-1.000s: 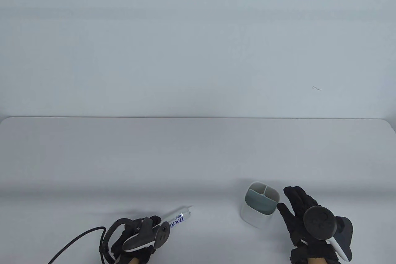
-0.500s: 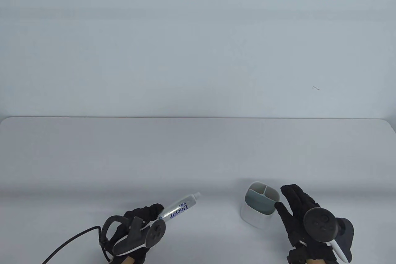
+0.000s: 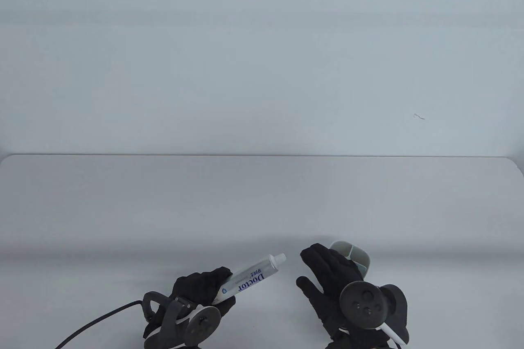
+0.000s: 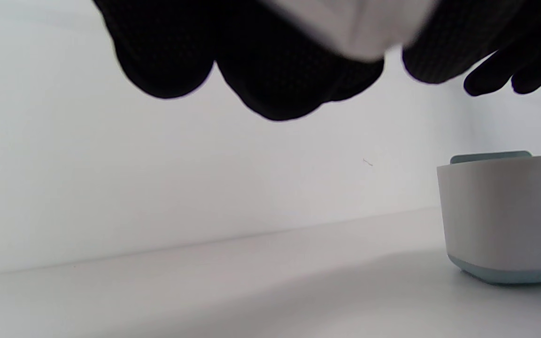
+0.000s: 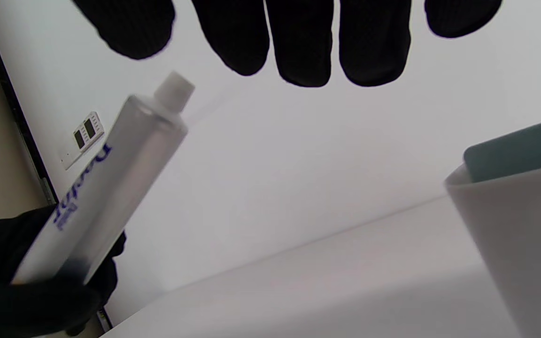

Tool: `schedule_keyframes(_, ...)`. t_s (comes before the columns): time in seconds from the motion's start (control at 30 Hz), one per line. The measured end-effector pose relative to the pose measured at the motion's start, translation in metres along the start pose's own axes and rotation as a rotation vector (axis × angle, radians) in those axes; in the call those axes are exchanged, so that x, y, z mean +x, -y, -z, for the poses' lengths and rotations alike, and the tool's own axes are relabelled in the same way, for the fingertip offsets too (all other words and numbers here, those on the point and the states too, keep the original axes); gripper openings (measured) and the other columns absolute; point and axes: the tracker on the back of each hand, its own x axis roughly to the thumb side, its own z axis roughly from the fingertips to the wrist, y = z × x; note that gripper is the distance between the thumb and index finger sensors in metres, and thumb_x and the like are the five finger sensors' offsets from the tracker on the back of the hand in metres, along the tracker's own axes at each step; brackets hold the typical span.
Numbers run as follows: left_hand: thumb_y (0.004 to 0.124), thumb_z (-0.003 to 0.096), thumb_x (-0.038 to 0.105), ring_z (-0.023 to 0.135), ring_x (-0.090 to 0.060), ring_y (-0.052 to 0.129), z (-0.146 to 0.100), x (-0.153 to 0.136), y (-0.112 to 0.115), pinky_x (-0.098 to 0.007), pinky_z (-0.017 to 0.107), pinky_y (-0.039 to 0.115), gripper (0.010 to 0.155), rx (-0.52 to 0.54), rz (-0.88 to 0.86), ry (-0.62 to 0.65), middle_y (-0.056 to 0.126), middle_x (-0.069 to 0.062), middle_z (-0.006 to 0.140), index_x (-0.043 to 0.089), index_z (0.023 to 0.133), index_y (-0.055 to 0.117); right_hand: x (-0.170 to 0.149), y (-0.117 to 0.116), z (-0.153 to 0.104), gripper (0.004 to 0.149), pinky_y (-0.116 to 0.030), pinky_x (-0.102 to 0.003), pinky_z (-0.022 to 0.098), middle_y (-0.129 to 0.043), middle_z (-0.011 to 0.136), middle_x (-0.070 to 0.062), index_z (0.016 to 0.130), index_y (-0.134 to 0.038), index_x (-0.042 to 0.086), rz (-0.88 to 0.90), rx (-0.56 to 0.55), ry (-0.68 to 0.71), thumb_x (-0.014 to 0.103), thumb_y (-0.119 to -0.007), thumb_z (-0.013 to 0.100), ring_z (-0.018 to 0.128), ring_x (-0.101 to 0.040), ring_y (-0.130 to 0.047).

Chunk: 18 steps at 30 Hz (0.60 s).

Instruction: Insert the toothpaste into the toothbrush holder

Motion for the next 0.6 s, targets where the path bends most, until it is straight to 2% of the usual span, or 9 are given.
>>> schedule_keyframes(0.13, 0.066, 0.0407, 0.07, 0.06, -0.027, 0.091, -0.002, 0.002, -0.007, -0.041, 0.054, 0.084, 0.078, 0.036, -0.027, -0.002, 0.083, 0.0, 0.086, 0.024, 0.102, 0.049, 0.013, -0.013, 0.008, 0.059, -0.048, -0.069, 0.068, -0.064, 0.117, -0.014, 0.11, -0.058, 0.021, 0.086, 0.051, 0.029, 0.052, -0.063, 0.061, 0.102, -0.051, -0.068)
schedule_keyframes(0.27, 0.066, 0.0411, 0.069, 0.06, -0.028, 0.09, -0.004, 0.004, -0.011, -0.041, 0.054, 0.084, 0.078, 0.081, -0.047, -0.008, 0.083, -0.001, 0.086, 0.023, 0.102, 0.049, 0.021, -0.022, 0.016, 0.061, -0.048, -0.069, 0.068, -0.065, 0.116, -0.015, 0.11, -0.058, 0.015, 0.223, 0.092, 0.039, 0.052, -0.063, 0.061, 0.102, -0.05, -0.069)
schedule_keyframes(0.33, 0.066, 0.0411, 0.069, 0.059, -0.028, 0.091, -0.006, 0.006, -0.013, -0.041, 0.053, 0.084, 0.078, 0.139, -0.02, 0.013, 0.083, -0.001, 0.086, 0.023, 0.102, 0.049, 0.024, -0.026, 0.02, 0.06, -0.049, -0.069, 0.068, -0.066, 0.115, -0.016, 0.11, -0.059, 0.013, 0.295, 0.109, 0.039, 0.05, -0.063, 0.063, 0.101, -0.05, -0.07)
schedule_keyframes(0.6, 0.063, 0.0445, 0.067, 0.062, -0.022, 0.091, -0.008, 0.012, -0.014, -0.041, 0.054, 0.084, 0.078, 0.16, -0.061, 0.021, 0.083, -0.003, 0.086, 0.019, 0.103, 0.048, 0.035, -0.047, 0.031, 0.072, -0.049, -0.068, 0.068, -0.066, 0.114, -0.019, 0.111, -0.053, 0.004, 0.506, 0.164, 0.052, 0.054, -0.063, 0.061, 0.1, -0.048, -0.071)
